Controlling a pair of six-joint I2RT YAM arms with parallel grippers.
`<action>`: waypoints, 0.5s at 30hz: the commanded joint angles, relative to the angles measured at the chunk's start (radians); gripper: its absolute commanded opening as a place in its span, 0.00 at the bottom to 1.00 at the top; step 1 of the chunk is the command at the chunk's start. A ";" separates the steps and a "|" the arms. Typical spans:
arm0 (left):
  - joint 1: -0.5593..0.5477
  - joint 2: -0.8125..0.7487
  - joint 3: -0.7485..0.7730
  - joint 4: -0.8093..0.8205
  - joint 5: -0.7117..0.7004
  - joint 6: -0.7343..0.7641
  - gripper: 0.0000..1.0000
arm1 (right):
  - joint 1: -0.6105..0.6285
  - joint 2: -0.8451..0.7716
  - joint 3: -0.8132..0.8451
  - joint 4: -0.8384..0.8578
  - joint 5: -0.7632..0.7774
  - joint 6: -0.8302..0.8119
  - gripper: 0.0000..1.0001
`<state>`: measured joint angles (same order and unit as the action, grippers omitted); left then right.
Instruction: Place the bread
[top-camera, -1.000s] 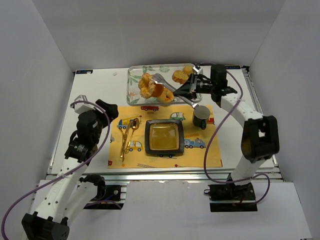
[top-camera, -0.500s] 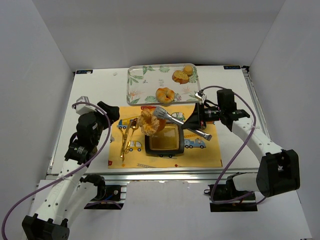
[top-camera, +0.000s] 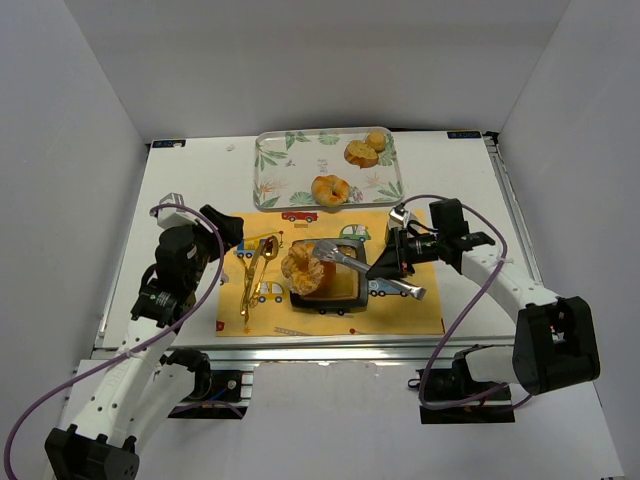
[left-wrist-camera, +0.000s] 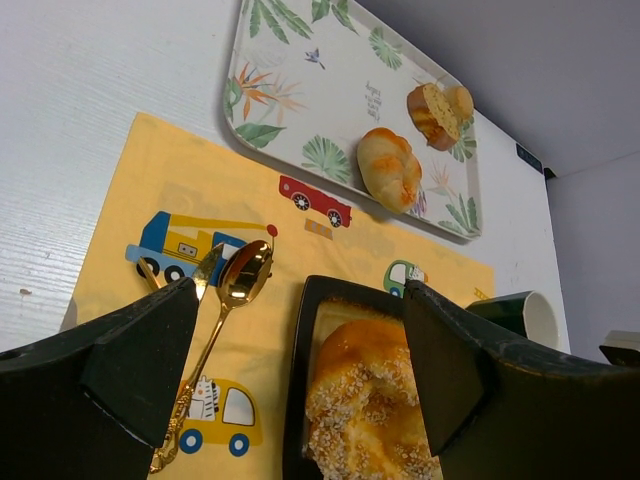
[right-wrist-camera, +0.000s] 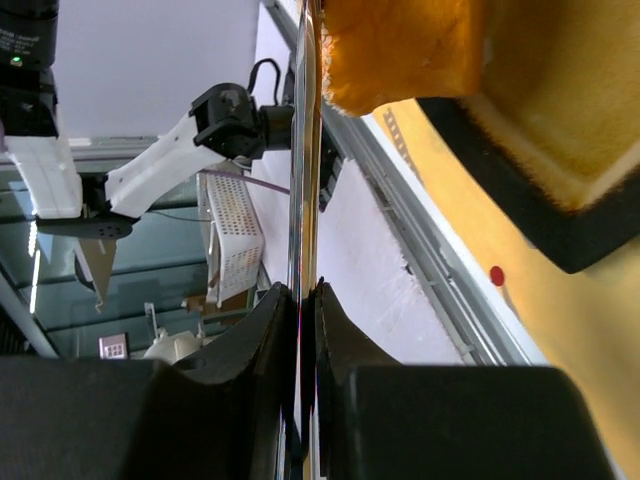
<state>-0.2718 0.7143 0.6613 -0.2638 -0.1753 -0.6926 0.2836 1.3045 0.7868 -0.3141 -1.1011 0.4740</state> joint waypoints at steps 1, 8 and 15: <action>0.005 -0.018 -0.005 -0.020 0.010 0.008 0.92 | -0.015 0.002 0.014 0.007 0.010 -0.043 0.05; 0.005 -0.016 0.006 -0.020 0.007 0.008 0.92 | -0.089 0.058 0.051 -0.083 0.070 -0.123 0.31; 0.005 -0.004 0.009 -0.011 0.014 0.011 0.92 | -0.110 0.049 0.132 -0.137 0.107 -0.208 0.37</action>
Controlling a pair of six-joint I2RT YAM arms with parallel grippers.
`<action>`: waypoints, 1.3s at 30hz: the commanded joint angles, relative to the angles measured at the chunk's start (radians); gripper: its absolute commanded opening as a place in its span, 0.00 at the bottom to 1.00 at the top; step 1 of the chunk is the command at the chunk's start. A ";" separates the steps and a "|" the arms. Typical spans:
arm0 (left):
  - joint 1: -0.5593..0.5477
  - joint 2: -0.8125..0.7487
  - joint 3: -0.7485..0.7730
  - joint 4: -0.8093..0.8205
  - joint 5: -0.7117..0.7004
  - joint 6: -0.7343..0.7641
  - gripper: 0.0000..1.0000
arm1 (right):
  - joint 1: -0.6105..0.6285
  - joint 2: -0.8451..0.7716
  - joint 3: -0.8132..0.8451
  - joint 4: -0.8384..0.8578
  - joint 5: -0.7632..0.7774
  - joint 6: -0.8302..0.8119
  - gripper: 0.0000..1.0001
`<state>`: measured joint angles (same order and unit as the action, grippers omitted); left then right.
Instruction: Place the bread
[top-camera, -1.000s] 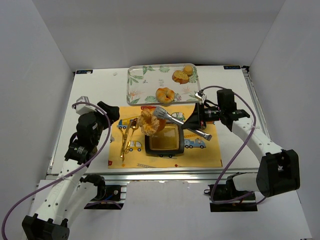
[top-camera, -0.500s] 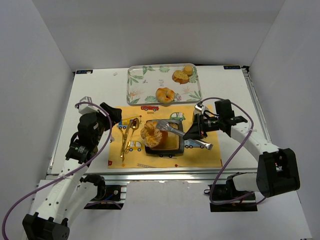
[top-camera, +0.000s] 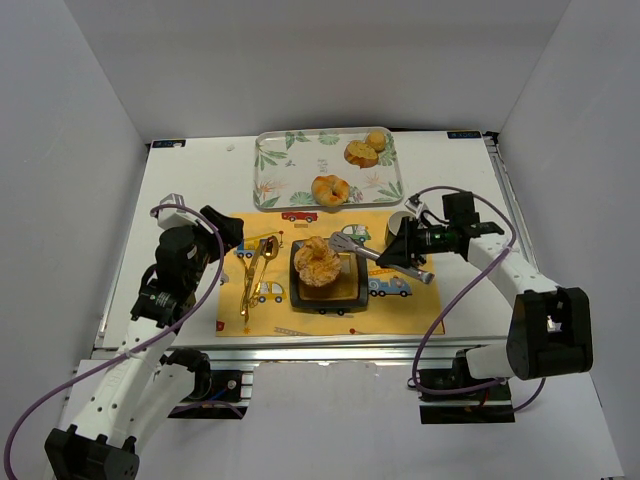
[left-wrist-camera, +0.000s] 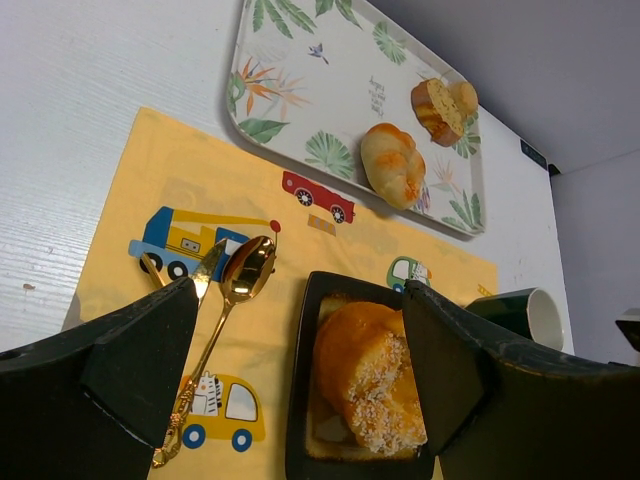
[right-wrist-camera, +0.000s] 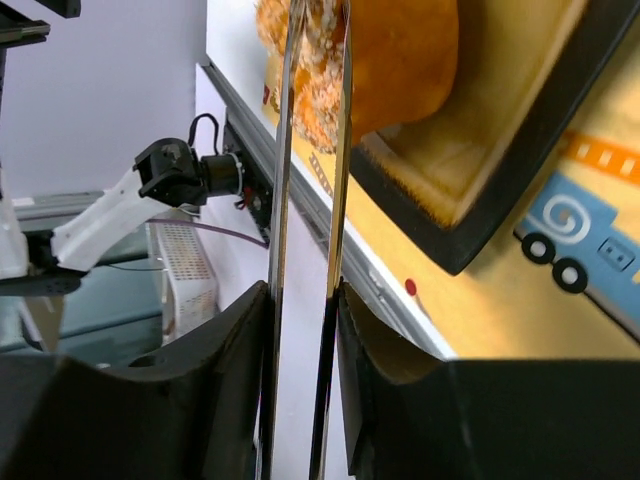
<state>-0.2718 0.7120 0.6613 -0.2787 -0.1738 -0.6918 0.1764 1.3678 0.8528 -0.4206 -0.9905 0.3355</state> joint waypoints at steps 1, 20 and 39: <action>0.005 -0.002 0.011 0.006 0.014 0.011 0.92 | -0.003 -0.019 0.069 -0.035 -0.002 -0.084 0.37; 0.005 0.015 0.018 0.042 0.017 0.014 0.93 | -0.054 0.007 0.224 -0.053 0.047 -0.154 0.36; 0.005 0.033 0.000 0.119 0.002 -0.009 0.92 | 0.038 0.542 0.931 -0.112 0.736 -0.580 0.18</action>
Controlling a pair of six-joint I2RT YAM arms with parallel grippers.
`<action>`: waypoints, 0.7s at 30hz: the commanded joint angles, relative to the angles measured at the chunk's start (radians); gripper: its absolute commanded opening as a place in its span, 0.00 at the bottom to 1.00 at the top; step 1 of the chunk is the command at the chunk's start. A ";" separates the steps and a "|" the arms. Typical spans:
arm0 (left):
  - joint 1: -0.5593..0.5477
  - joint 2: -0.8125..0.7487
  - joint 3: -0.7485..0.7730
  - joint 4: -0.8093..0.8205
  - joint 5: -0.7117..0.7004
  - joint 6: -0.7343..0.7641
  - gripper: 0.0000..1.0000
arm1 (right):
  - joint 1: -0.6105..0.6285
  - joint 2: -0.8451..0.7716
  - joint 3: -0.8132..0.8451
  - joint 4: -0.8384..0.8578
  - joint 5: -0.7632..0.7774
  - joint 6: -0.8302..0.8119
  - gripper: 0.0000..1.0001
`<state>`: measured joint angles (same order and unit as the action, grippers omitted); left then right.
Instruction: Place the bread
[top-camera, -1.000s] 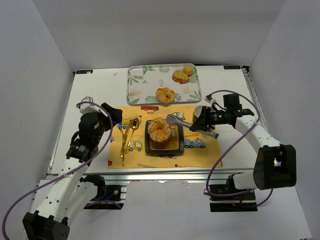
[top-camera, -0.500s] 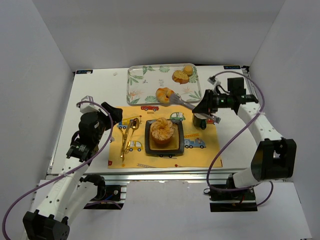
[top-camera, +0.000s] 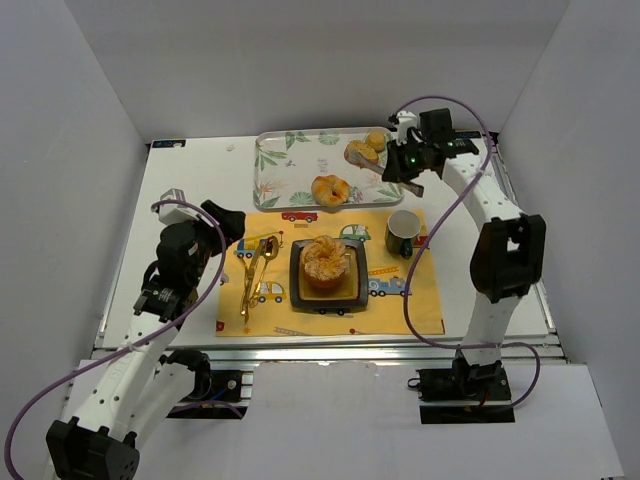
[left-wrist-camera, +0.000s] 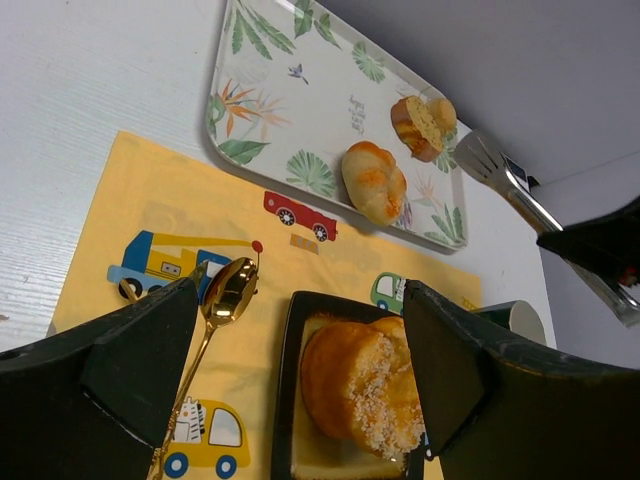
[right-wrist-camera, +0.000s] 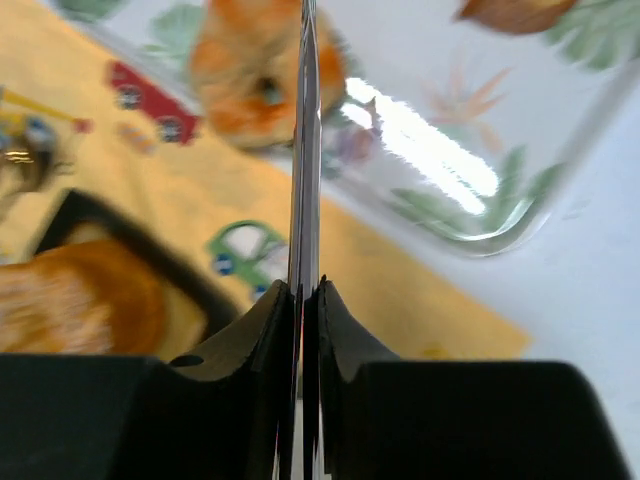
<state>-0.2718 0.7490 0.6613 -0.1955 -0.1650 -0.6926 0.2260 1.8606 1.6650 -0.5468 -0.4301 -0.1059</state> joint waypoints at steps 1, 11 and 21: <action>0.005 0.000 -0.003 0.044 -0.008 -0.011 0.92 | -0.010 0.078 0.193 0.007 0.188 -0.171 0.20; 0.005 0.062 -0.006 0.091 -0.018 -0.016 0.92 | -0.008 0.354 0.509 -0.085 0.203 -0.479 0.28; 0.005 0.136 0.008 0.123 -0.011 -0.012 0.92 | 0.006 0.407 0.516 -0.059 0.154 -0.466 0.41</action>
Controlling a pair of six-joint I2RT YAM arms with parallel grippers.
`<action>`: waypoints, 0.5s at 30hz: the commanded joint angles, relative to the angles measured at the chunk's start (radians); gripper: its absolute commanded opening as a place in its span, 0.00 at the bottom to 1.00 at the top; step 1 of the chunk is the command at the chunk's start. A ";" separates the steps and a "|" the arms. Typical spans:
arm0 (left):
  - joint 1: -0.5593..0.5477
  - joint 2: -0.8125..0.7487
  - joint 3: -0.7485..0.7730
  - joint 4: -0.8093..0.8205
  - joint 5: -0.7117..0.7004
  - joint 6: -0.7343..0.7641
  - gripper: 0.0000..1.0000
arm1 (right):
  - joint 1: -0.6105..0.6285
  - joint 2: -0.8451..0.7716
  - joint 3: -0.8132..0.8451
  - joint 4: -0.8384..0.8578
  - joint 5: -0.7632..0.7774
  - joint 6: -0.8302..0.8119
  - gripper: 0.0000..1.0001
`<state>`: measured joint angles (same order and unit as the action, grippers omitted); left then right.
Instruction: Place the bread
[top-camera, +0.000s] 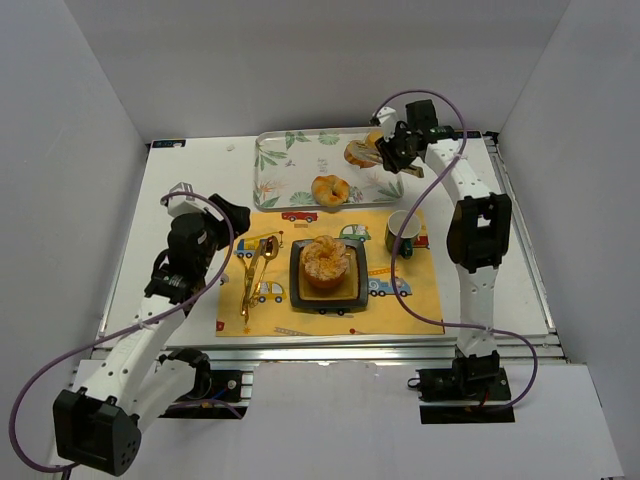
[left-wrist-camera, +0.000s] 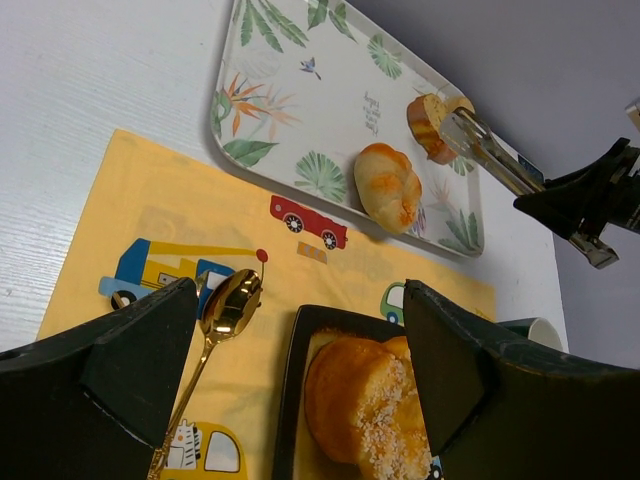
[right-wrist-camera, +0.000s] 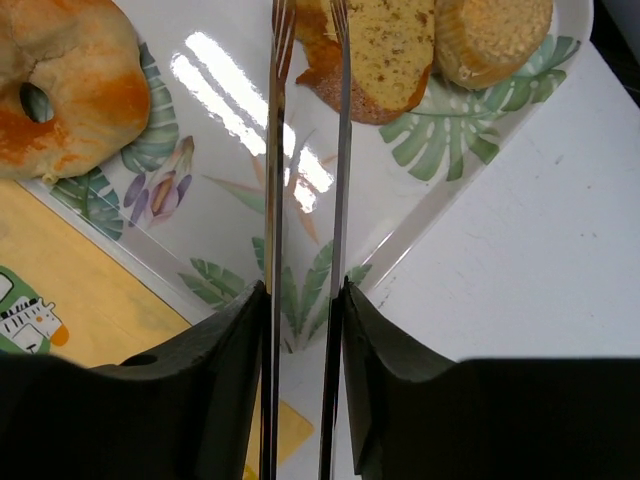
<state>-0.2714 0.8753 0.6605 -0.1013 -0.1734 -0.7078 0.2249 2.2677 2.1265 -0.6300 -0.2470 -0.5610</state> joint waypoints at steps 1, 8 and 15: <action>0.005 0.014 0.011 0.031 -0.003 0.007 0.92 | 0.007 0.006 0.055 0.030 -0.028 -0.007 0.42; 0.005 0.047 0.017 0.043 0.002 0.008 0.92 | 0.005 0.036 0.061 0.050 -0.012 -0.004 0.46; 0.006 0.059 0.019 0.046 0.002 0.011 0.92 | 0.005 0.062 0.073 0.070 0.012 -0.010 0.47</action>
<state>-0.2710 0.9337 0.6605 -0.0738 -0.1726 -0.7067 0.2302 2.3219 2.1456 -0.6174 -0.2424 -0.5610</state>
